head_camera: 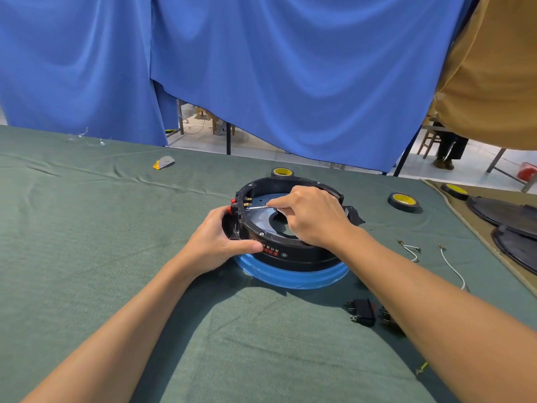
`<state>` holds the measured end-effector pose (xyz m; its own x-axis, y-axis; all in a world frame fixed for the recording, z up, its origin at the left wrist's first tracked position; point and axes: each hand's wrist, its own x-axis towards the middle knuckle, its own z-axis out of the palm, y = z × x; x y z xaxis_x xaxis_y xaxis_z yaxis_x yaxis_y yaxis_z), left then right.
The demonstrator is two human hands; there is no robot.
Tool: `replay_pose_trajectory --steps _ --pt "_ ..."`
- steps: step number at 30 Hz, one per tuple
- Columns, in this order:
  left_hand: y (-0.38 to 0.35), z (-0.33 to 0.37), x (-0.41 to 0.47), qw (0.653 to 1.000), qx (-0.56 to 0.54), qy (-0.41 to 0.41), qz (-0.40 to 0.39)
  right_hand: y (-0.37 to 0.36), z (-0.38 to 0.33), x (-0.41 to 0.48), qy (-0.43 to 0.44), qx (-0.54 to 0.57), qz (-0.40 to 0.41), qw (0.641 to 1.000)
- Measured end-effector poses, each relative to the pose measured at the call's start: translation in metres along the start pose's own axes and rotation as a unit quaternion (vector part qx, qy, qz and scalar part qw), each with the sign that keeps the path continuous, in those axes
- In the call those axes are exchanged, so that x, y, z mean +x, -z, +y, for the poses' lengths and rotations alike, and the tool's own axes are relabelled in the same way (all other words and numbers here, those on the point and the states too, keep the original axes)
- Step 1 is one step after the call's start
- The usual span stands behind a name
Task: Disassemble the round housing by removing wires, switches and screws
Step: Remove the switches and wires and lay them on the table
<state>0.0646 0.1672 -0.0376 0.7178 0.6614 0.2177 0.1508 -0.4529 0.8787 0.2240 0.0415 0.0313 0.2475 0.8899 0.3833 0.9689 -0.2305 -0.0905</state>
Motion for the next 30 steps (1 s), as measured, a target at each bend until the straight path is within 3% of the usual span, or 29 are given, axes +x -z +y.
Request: replay_pose_trajectory --steps 8,13,30 --pt "0.0006 -0.0013 0.0002 1.000 -0.002 0.006 -0.003 -0.0024 0.0015 -0.0016 -0.029 0.013 0.019 0.999" --pt "0.0007 -0.0037 0.0020 1.000 -0.007 0.006 -0.003 -0.0018 0.0015 -0.0033 -0.023 -0.007 0.080 0.997" --pt "0.0005 -0.0058 0.0042 1.000 -0.016 -0.009 -0.015 0.0002 -0.0054 0.0004 0.033 -0.110 0.085 0.990"
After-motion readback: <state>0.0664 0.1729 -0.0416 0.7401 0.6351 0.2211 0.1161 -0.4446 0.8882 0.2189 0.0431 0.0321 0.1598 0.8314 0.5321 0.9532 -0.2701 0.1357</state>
